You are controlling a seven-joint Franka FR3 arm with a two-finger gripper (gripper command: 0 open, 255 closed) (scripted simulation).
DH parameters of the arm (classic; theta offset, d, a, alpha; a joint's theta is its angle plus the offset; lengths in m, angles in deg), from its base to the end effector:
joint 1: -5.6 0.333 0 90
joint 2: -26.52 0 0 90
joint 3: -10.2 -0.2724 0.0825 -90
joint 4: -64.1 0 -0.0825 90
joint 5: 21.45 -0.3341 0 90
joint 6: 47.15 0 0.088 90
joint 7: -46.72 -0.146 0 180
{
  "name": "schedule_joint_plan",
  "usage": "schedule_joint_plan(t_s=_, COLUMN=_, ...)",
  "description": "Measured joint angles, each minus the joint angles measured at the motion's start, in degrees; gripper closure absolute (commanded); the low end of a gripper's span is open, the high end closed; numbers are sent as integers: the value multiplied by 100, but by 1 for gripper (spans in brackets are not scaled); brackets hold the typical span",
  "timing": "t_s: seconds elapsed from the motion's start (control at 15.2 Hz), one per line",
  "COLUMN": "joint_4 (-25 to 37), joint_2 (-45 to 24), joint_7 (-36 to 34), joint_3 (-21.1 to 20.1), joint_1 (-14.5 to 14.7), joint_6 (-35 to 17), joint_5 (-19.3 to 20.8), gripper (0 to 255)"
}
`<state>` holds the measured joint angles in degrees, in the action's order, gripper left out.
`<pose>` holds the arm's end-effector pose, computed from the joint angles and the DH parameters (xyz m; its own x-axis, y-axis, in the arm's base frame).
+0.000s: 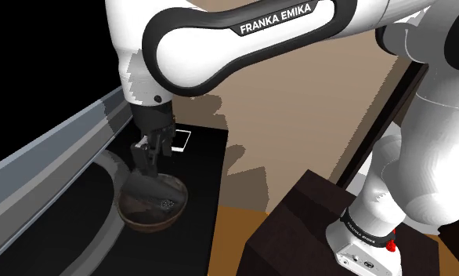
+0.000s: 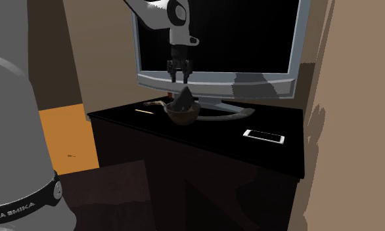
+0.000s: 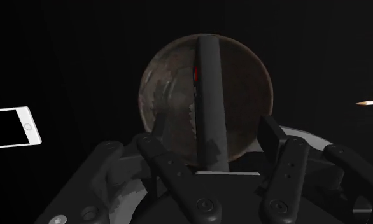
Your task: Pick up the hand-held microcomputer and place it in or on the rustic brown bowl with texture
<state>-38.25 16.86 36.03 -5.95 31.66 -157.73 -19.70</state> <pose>0.4141 0.3646 0.3943 0.8482 0.5293 -0.0211 0.5291 -0.8484 -0.0146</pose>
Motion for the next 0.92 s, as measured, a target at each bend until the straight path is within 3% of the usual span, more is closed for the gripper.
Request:
schedule_joint_plan(t_s=0.26, joint_4=0, joint_2=0, joint_7=0, joint_3=0, joint_1=0, joint_6=0, joint_5=0, gripper=0)
schedule_joint_plan(t_s=0.59, joint_4=555, joint_2=74, joint_7=16, joint_3=-6, joint_1=-1, joint_6=619, joint_5=-26, gripper=0)
schedule_joint_plan(t_s=0.92, joint_4=625, joint_2=83, joint_7=21, joint_3=-6, joint_1=-2, joint_6=703, joint_5=-29, gripper=0)
